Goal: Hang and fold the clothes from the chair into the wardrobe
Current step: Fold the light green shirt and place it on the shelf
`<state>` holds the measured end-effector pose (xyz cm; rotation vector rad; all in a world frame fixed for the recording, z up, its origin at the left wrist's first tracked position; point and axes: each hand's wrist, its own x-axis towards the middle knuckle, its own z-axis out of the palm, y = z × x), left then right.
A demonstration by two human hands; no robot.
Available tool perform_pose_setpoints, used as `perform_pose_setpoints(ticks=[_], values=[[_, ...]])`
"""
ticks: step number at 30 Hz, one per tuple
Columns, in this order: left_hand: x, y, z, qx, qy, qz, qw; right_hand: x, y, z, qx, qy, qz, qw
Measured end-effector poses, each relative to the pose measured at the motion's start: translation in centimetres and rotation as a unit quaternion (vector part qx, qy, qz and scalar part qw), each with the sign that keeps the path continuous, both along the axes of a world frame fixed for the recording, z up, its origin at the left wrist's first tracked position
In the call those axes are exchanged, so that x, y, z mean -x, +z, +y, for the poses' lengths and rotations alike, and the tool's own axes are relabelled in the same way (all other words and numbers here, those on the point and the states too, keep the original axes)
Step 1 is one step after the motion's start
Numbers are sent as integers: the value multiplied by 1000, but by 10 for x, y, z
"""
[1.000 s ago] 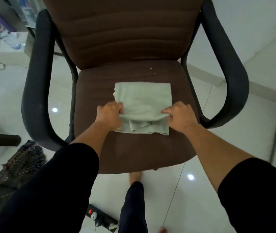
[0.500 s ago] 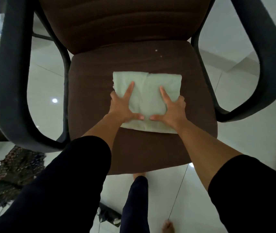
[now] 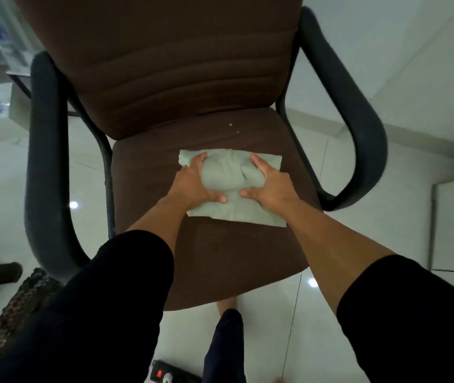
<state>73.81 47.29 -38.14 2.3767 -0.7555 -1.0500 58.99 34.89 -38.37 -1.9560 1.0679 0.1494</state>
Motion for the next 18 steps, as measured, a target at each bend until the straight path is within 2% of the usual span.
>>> perform_pose_setpoints(ticks=[7, 12, 18], values=[[50, 104, -5, 65, -71, -66, 993, 64, 110, 10, 93, -21, -43, 995], [120, 177, 2, 122, -137, -89, 979, 152, 189, 37, 146, -67, -66, 985], [218, 253, -12, 181, -248, -114, 945, 272, 262, 65, 215, -158, -71, 961]])
